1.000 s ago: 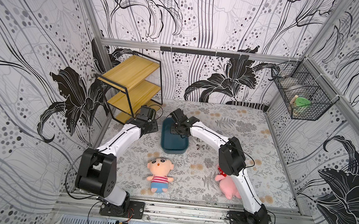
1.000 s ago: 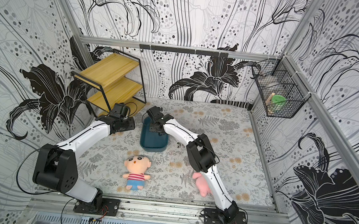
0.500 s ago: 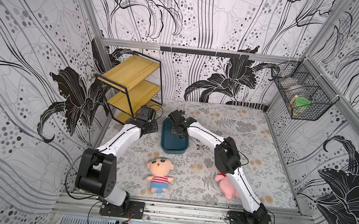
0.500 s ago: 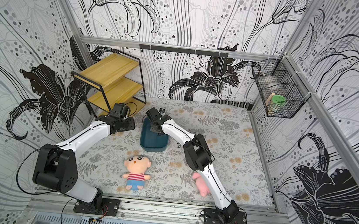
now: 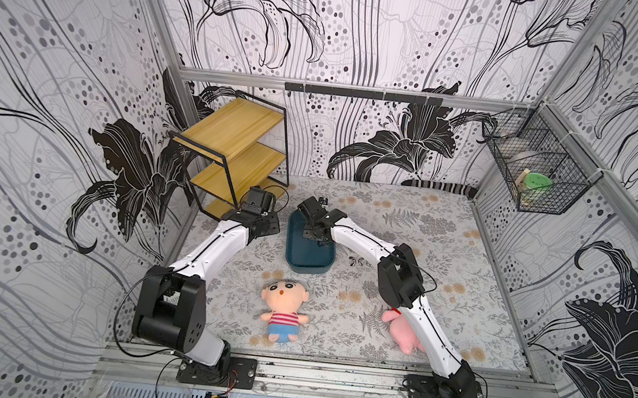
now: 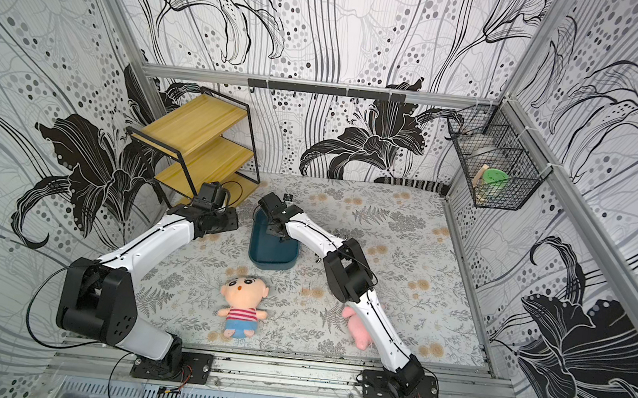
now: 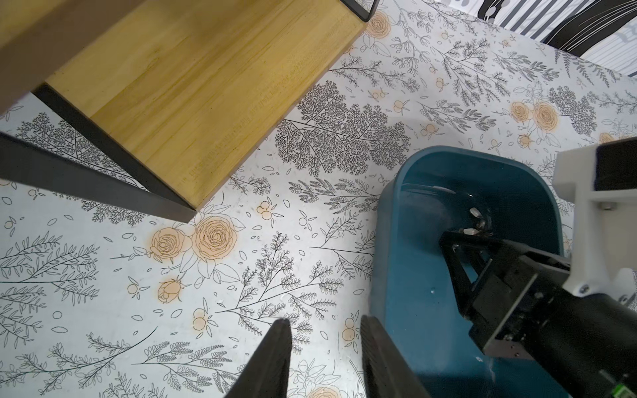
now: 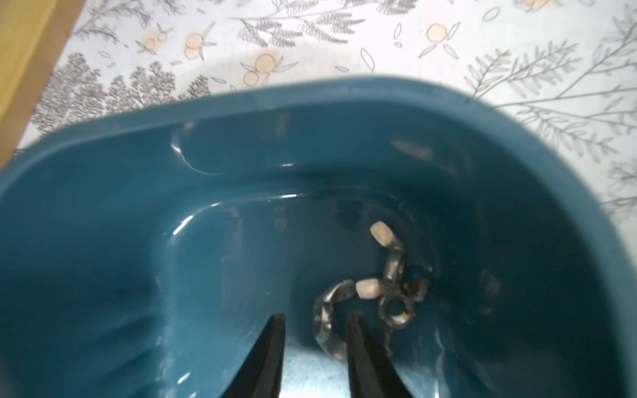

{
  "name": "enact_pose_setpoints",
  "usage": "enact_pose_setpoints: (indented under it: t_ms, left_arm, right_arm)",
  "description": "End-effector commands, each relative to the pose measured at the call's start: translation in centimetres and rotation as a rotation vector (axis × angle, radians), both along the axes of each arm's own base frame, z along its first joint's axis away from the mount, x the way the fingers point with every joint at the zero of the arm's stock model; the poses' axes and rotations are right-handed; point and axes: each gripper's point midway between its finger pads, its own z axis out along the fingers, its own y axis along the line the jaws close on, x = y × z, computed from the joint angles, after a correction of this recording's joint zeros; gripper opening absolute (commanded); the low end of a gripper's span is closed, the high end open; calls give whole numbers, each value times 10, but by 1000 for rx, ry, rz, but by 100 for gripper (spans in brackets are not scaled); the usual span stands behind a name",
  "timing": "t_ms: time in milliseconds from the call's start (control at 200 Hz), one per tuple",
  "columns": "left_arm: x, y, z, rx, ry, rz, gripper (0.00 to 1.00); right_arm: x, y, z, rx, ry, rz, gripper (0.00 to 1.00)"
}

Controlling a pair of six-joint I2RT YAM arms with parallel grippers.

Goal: Take out the wing nut from the storage box
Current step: Pick up the wing nut from the storage box.

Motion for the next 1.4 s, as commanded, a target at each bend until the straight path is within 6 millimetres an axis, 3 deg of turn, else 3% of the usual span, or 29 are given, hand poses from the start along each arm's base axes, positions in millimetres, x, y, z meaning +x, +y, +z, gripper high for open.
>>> enact_pose_setpoints:
  t_ms: [0, 165, 686, 861, 1157, 1392]
  left_arm:
    - [1, 4, 13, 14, -32, -2, 40]
    - [0, 6, 14, 14, -36, 1, 40]
    - [0, 5, 13, 7, -36, -2, 40]
    - [2, 3, 12, 0, -37, -1, 40]
    - [4, 2, 11, -7, -37, -1, 39]
    - [6, -1, 10, -7, -39, -9, 39]
  right_arm:
    - [4, -7, -13, -29, 7, -32, 35]
    - [6, -9, -15, -37, 3, -38, 31]
    - [4, -12, -22, -38, 21, -11, 5]
    - [6, -10, -5, -30, -8, 16, 0]
    - [2, -5, 41, 29, -65, 63, 0]
    - [-6, -15, 83, 90, -145, 62, 0]
